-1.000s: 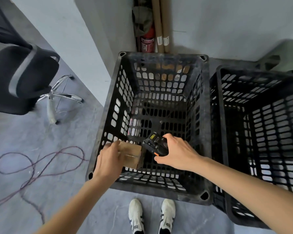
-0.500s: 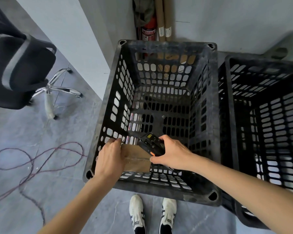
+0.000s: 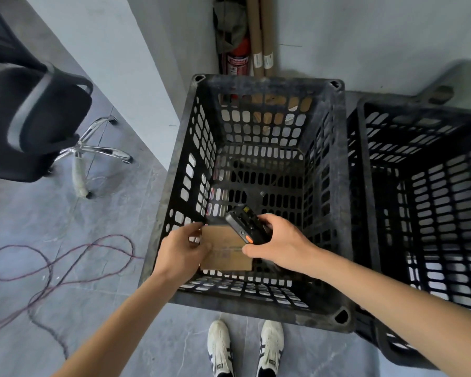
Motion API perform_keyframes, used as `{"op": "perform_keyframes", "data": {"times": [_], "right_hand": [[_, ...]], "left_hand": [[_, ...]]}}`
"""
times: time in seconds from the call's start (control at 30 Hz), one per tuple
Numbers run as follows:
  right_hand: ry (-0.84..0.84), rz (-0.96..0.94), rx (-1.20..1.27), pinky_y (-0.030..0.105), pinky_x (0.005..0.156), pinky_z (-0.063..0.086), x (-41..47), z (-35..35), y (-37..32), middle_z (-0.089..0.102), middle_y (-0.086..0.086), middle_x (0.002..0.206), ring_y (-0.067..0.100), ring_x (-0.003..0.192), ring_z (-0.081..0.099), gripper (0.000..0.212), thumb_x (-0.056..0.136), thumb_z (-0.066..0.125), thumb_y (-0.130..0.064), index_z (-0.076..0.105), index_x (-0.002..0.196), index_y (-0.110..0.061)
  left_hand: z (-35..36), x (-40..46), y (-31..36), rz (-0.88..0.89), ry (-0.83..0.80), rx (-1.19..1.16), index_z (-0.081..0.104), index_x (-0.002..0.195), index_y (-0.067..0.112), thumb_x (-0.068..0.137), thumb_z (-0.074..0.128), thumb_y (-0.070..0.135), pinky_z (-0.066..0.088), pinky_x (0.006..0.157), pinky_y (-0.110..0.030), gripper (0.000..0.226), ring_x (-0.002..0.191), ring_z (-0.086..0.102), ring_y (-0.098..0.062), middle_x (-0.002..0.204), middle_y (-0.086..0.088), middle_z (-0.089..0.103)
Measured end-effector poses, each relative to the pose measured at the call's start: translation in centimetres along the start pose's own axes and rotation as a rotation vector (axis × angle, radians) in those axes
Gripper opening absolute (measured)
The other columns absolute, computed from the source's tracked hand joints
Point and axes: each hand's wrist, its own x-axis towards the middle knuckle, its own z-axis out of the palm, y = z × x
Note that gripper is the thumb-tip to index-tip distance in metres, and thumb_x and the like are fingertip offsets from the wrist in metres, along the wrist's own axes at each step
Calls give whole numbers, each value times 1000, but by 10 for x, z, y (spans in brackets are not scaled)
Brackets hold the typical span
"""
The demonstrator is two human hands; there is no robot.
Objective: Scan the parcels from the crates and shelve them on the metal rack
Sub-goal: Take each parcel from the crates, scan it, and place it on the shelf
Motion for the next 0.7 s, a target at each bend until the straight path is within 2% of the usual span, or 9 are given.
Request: {"op": "perform_keyframes", "data": {"times": [0.07, 0.13, 0.23, 0.33, 0.4, 0.5, 0.63, 0.7], "right_hand": [[34, -10, 54, 34, 94, 55, -8, -10, -9, 68, -13, 109, 7, 101, 66, 43, 78, 86, -34, 62, 113, -32], [64, -21, 97, 33, 92, 52, -17, -21, -19, 70, -6, 109, 10, 100, 66, 37, 80, 86, -34, 65, 109, -29], [120, -51, 127, 24, 82, 50, -36, -39, -38, 71, 4, 110, 15, 99, 67, 35, 82, 84, -34, 68, 112, -23], [187, -74, 150, 26, 77, 48, -59, -59, -59, 71, 11, 105, 22, 96, 67, 34, 83, 83, -34, 70, 108, -14], [218, -92, 160, 28, 76, 47, -75, -73, -74, 67, 8, 93, 22, 88, 66, 38, 82, 83, -35, 69, 106, -10], [267, -110, 178, 27, 75, 46, -102, -95, -96, 63, 2, 91, 22, 85, 64, 41, 82, 84, -35, 69, 108, -7], [331, -137, 163, 28, 78, 48, -140, -125, -125, 71, 0, 93, 17, 92, 68, 29, 80, 85, -36, 73, 98, -17], [358, -153, 152, 27, 76, 47, -157, -139, -137, 67, -3, 82, 13, 81, 67, 28, 80, 85, -36, 69, 90, -16]], "left_hand": [[-7, -6, 11, 78, 20, -46, 64, 135, 20, 86, 77, 15, 59, 76, -27, 51, 92, 69, -8, 118, 9, 69], [-16, -12, 27, 149, 33, -112, 65, 132, 23, 82, 82, 14, 58, 68, -20, 54, 95, 66, -10, 121, 13, 63], [-33, -19, 51, 244, -3, -164, 59, 141, 20, 77, 85, 6, 56, 70, -13, 70, 100, 62, -11, 122, 17, 55], [-51, -29, 75, 337, -62, -138, 51, 147, 21, 73, 86, 2, 56, 74, -15, 85, 105, 58, -7, 127, 20, 49], [-62, -36, 91, 388, -105, -139, 46, 149, 26, 71, 88, 2, 58, 78, -18, 93, 109, 56, -4, 130, 23, 47], [-79, -49, 119, 455, -139, -115, 37, 154, 32, 66, 90, -3, 59, 81, -22, 108, 109, 58, -4, 135, 22, 48], [-97, -66, 161, 599, -115, -68, 37, 153, 33, 66, 87, -7, 58, 74, -19, 108, 100, 61, -3, 142, 16, 50], [-106, -74, 180, 646, -92, -49, 37, 150, 37, 66, 89, -4, 55, 70, -13, 106, 92, 62, -1, 134, 16, 54]]}}
